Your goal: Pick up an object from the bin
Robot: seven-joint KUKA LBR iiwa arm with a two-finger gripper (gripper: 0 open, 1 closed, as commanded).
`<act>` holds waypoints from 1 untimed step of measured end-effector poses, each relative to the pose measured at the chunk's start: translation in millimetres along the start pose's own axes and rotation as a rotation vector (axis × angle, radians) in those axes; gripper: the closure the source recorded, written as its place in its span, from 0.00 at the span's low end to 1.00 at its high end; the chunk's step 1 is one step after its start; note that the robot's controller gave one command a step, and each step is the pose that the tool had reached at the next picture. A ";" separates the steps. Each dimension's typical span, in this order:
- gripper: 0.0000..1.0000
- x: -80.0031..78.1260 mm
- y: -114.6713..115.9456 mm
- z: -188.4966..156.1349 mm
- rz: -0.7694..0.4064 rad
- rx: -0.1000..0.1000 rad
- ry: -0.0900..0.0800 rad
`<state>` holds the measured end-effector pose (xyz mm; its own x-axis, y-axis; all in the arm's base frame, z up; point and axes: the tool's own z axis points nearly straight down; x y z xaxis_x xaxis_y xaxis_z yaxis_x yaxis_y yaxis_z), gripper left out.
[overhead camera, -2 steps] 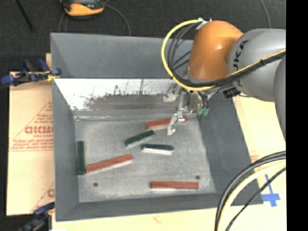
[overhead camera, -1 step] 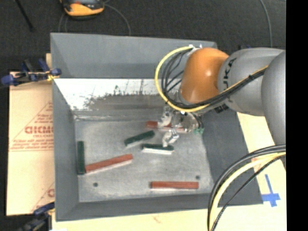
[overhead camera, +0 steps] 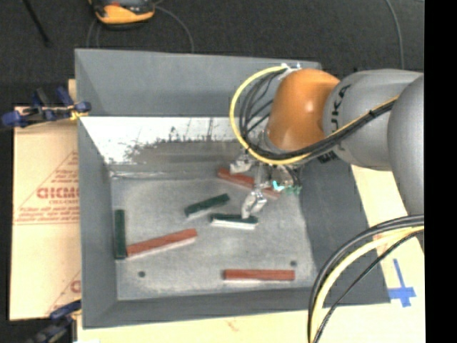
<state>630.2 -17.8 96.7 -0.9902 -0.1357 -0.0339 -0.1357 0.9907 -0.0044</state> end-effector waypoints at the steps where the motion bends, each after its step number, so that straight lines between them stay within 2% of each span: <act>1: 0.00 0.0 0.0 -0.1 0.000 0.000 0.000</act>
Offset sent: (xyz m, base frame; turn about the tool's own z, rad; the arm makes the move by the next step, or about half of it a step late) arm -0.0419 0.0541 -0.0267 -0.4084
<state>630.2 -17.8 96.8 -0.9902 -0.1358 -0.0339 -0.1358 0.9907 -0.0044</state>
